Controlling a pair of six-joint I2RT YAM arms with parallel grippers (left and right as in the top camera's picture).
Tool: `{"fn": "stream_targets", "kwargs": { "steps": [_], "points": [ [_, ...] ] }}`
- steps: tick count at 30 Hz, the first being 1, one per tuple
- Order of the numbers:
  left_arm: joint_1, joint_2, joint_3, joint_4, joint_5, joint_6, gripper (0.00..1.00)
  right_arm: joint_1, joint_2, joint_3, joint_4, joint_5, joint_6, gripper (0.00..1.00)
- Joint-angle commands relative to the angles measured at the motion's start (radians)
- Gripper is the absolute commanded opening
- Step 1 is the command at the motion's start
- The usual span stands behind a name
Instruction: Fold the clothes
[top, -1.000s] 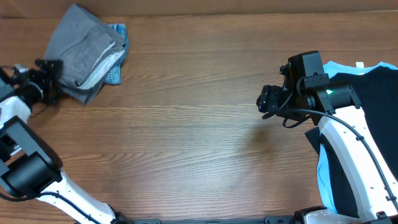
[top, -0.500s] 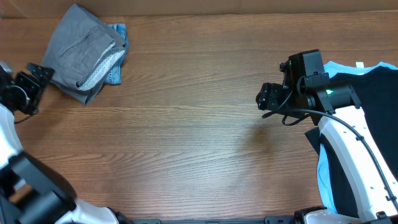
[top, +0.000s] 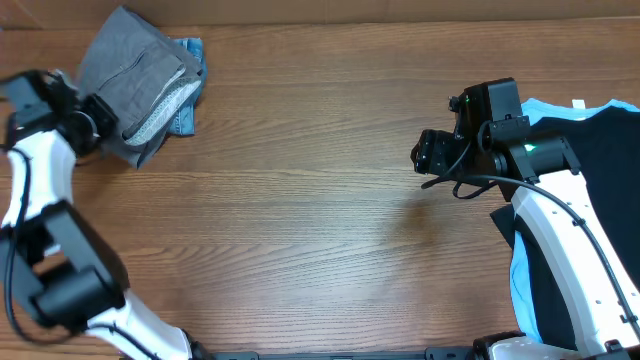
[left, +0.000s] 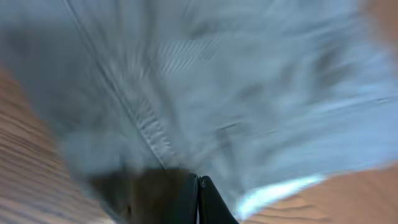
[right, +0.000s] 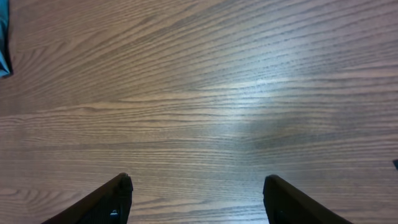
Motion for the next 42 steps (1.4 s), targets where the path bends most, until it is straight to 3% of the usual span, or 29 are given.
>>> {"fn": "stream_targets", "kwargs": {
  "steps": [1, 6, 10, 15, 18, 19, 28, 29, 30, 35, 42],
  "points": [
    [-0.016, 0.079, 0.001, -0.007, -0.034, 0.014, 0.04, 0.004, 0.000, 0.008, 0.002, -0.002, 0.013, 0.69],
    [-0.021, 0.091, 0.014, -0.015, 0.047, 0.020, 0.05, 0.004, -0.001, 0.008, 0.018, -0.001, 0.007, 0.64],
    [-0.019, 0.011, 0.110, -0.126, 0.114, 0.053, 0.18, 0.004, -0.018, 0.009, 0.052, 0.000, -0.032, 0.59],
    [-0.036, -0.159, 0.291, -0.404, 0.114, 0.220, 0.37, 0.004, -0.080, 0.032, 0.074, 0.015, -0.103, 0.59],
    [-0.060, -0.288, 0.378, -0.584, 0.075, 0.278, 0.78, 0.004, -0.132, 0.060, 0.072, 0.037, -0.132, 0.59],
    [-0.069, -0.332, 0.394, -0.634, 0.062, 0.289, 1.00, 0.004, -0.157, 0.073, 0.069, 0.036, -0.146, 0.60],
    [-0.240, -0.723, 0.402, -0.912, -0.072, 0.302, 1.00, 0.004, -0.396, 0.120, 0.059, 0.006, -0.162, 0.74],
    [-0.266, -0.755, 0.402, -0.935, -0.100, 0.292, 1.00, 0.004, -0.417, 0.120, 0.053, 0.006, -0.162, 0.78],
    [-0.289, -0.784, 0.402, -0.955, -0.132, 0.278, 1.00, 0.004, -0.436, 0.120, 0.048, 0.006, -0.162, 1.00],
    [-0.328, -0.877, 0.402, -1.033, -0.287, 0.274, 1.00, 0.004, -0.489, 0.120, 0.043, 0.006, -0.161, 1.00],
    [-0.328, -0.915, 0.402, -1.041, -0.294, 0.274, 1.00, 0.004, -0.473, 0.120, 0.039, 0.002, -0.146, 1.00]
  ]
}}
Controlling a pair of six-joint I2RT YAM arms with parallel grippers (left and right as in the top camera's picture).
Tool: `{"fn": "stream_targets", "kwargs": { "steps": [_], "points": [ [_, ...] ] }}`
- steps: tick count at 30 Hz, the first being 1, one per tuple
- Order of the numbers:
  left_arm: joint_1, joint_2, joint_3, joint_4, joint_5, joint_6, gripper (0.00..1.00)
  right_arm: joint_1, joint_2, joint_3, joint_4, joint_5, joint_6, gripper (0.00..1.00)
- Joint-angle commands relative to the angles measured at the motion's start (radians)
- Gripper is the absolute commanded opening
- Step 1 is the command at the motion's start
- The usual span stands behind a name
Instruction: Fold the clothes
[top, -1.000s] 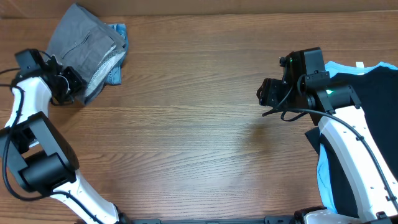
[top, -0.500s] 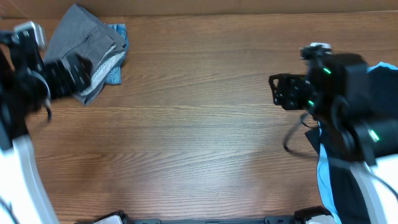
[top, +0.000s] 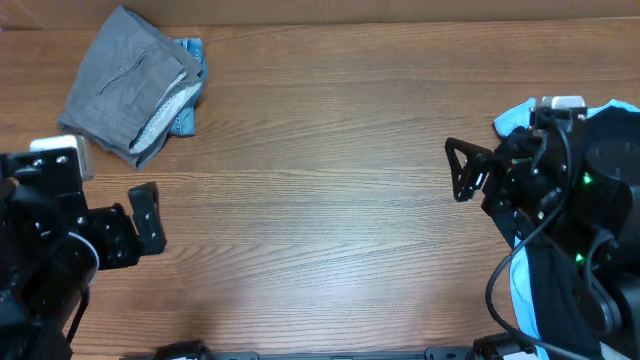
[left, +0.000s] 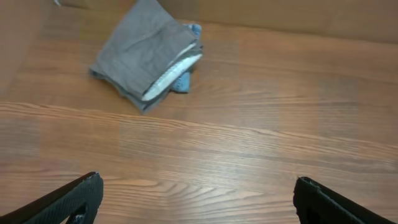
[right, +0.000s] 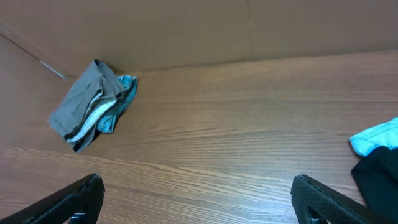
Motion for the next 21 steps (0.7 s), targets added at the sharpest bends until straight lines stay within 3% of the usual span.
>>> {"fn": "stream_targets", "kwargs": {
  "steps": [1, 12, 21],
  "points": [
    [-0.006, 0.004, -0.003, 0.001, -0.040, -0.003, 1.00, 0.004, 0.008, 0.018, 0.003, -0.013, 0.006, 1.00],
    [-0.006, 0.006, -0.003, -0.006, -0.040, -0.003, 1.00, 0.004, 0.036, 0.018, -0.048, 0.076, -0.028, 1.00],
    [-0.006, 0.006, -0.003, -0.006, -0.040, -0.003, 1.00, -0.001, -0.032, 0.006, 0.058, 0.262, -0.032, 1.00]
  ]
}}
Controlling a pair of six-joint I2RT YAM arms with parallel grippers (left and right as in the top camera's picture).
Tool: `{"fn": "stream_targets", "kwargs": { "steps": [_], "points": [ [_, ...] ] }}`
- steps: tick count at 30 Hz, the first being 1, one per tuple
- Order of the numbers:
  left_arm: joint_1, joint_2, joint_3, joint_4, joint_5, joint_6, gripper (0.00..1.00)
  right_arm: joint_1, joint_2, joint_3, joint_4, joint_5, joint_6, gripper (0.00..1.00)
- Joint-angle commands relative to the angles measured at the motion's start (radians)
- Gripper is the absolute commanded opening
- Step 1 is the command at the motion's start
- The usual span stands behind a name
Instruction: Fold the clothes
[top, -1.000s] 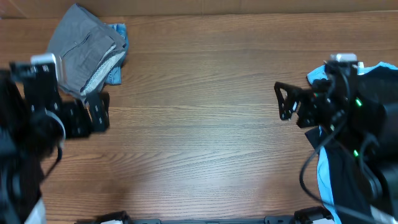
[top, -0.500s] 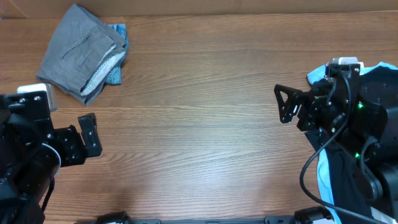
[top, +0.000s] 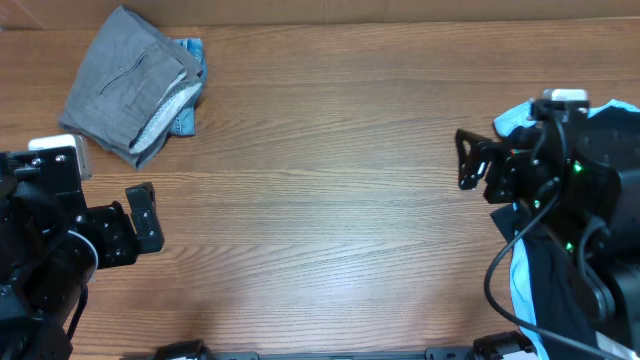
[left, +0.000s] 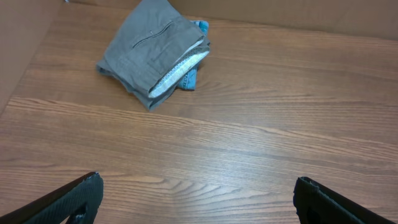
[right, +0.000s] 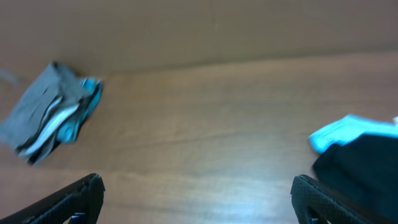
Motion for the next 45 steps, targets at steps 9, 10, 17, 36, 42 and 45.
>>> {"fn": "stream_targets", "kwargs": {
  "steps": [9, 10, 17, 36, 42, 45],
  "points": [
    [-0.006, 0.000, -0.003, 0.002, -0.017, -0.003, 1.00, -0.042, -0.357, -0.345, 0.324, 0.108, 0.003, 1.00],
    [-0.006, 0.000, -0.003, 0.002, -0.017, -0.003, 1.00, -0.042, -0.404, -0.404, 0.334, 0.109, 0.003, 1.00],
    [-0.006, 0.000, -0.003, 0.002, -0.017, -0.003, 1.00, -0.048, -0.724, -0.814, 0.396, 0.108, 0.058, 1.00],
    [-0.006, 0.000, -0.003, 0.002, -0.017, -0.003, 1.00, -0.048, -0.967, -1.373, 0.919, 0.108, 0.107, 1.00],
    [-0.006, 0.000, -0.003, 0.002, -0.017, -0.003, 1.00, -0.047, -0.967, -1.397, 0.924, 0.105, 0.106, 1.00],
    [-0.006, 0.000, -0.003, 0.002, -0.017, -0.003, 1.00, -0.048, -0.967, -1.396, 0.924, 0.105, 0.106, 1.00]
  ]
}}
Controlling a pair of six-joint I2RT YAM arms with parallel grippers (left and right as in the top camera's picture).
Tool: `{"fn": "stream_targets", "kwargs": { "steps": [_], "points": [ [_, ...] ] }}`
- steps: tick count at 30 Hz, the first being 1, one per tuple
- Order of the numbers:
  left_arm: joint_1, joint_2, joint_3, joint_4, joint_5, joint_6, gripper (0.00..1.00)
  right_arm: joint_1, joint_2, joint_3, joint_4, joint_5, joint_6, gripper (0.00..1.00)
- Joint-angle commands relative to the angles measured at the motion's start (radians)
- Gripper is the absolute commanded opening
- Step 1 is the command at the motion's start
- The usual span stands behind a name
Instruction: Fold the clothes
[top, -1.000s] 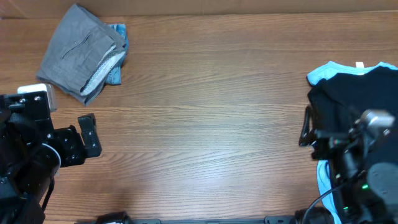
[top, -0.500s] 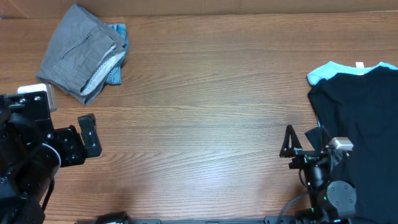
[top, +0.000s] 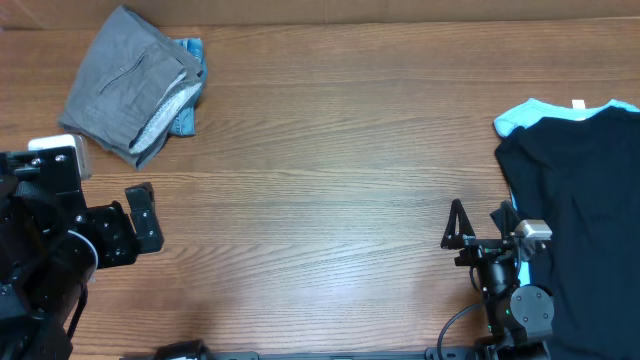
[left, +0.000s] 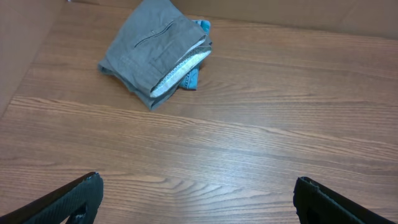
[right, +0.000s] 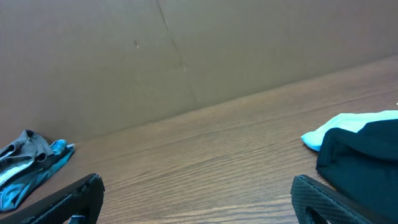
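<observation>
A folded grey garment (top: 128, 82) lies at the far left corner on a blue one (top: 187, 112); the grey garment (left: 153, 53) also shows in the left wrist view. A black shirt (top: 580, 210) lies spread at the right edge over a light blue garment (top: 522, 113). My left gripper (top: 138, 232) hangs open at the front left, well short of the pile, fingers wide apart (left: 196, 193) over bare wood. My right gripper (top: 462, 240) stands open near the front edge, just left of the black shirt (right: 367, 155), holding nothing (right: 196, 186).
A brown cardboard wall (right: 186, 56) runs along the table's far edge. The wooden table top (top: 320, 180) spreads between the pile and the shirt. Both arm bases sit at the front edge.
My right arm has moved from over the shirt's left part to the front edge, leaving the black shirt fully in sight. The left arm and the garments have not moved.
First my left gripper was at the grey pile in the far left corner, and my right one hung open over the table's right half. Then the left stood open at the front left, clear of the pile. The right arm hovered over the shirt, and is now at the front.
</observation>
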Motion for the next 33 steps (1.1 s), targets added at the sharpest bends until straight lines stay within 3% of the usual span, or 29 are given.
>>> {"fn": "stream_targets", "kwargs": {
  "steps": [1, 29, 33],
  "points": [
    [-0.006, 0.000, -0.001, 0.001, -0.010, -0.003, 1.00, -0.003, -0.012, -0.010, 0.006, -0.001, 0.003, 1.00],
    [-0.007, -0.008, -0.002, -0.035, -0.015, 0.002, 1.00, -0.003, -0.012, -0.010, 0.006, -0.001, 0.003, 1.00],
    [-0.007, -0.038, -0.031, 0.043, -0.024, 0.008, 1.00, -0.003, -0.012, -0.010, 0.006, -0.001, 0.003, 1.00]
  ]
}}
